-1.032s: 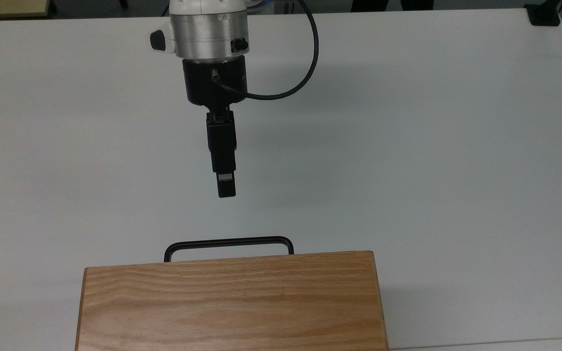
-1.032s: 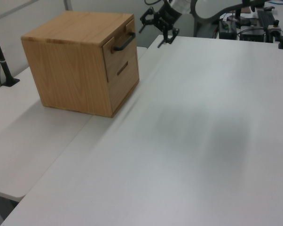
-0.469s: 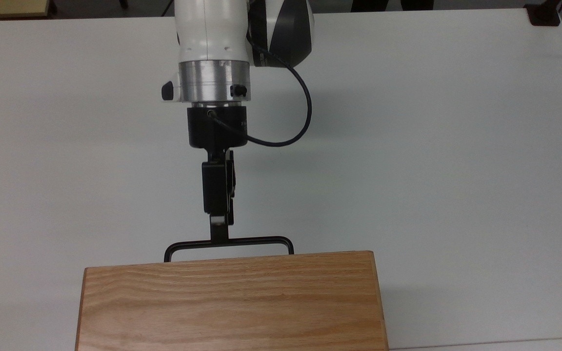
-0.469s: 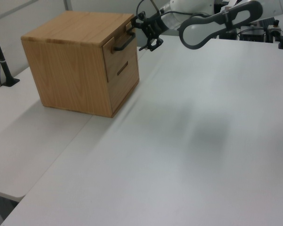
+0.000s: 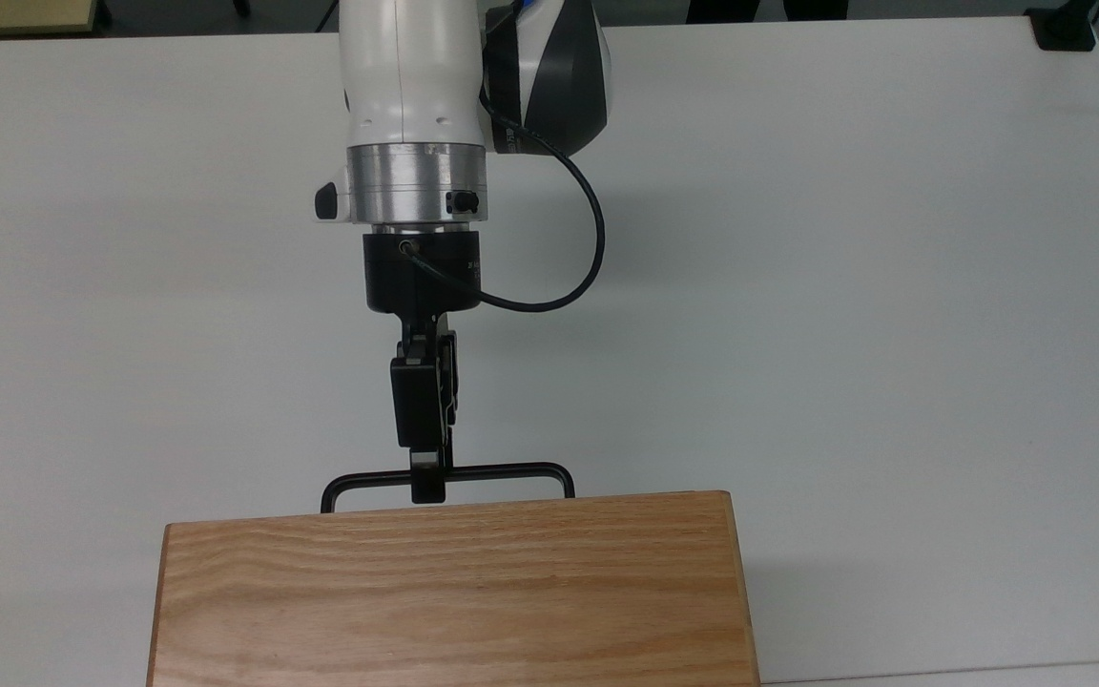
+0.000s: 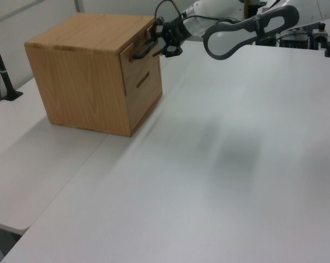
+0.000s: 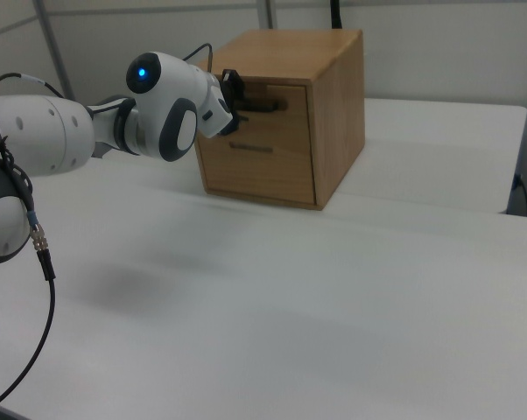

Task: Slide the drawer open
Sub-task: 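Close the gripper around the black drawer handle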

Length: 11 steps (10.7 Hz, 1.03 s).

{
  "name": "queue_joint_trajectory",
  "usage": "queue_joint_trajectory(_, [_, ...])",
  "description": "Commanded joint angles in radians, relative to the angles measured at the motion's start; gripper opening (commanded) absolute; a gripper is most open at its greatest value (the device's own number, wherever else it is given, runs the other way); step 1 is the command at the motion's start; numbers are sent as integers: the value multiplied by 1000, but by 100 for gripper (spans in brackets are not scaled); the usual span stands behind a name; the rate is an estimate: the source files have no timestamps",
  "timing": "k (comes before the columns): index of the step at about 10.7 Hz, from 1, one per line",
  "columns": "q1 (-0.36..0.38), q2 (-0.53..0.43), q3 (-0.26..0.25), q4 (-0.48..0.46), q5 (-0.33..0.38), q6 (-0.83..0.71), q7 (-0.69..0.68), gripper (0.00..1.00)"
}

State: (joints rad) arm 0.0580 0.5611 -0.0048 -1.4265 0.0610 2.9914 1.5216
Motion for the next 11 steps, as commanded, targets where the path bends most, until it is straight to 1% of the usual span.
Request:
queue_joint_trajectory(1, [14, 8, -12, 14, 22, 9, 17, 29])
queue_joint_trajectory(2, [16, 3, -9, 14, 25, 9, 19, 27])
queue_joint_trajectory(3, [14, 2, -8, 14, 25, 9, 19, 13])
queue_joint_trajectory(4, [14, 2, -7, 14, 26, 9, 19, 9])
queue_joint_trajectory(5, [14, 0, -7, 12, 28, 8, 19, 9])
queue_joint_trajectory(7, [13, -7, -6, 8, 28, 6, 19, 5])
queue_joint_trajectory(8, [13, -45, -6, -30, 30, 6, 20, 5])
queue_joint_trajectory(9, [11, -99, -4, -95, 31, 6, 20, 5])
queue_joint_trajectory(11, [14, -232, -4, -260, 43, 6, 22, 5])
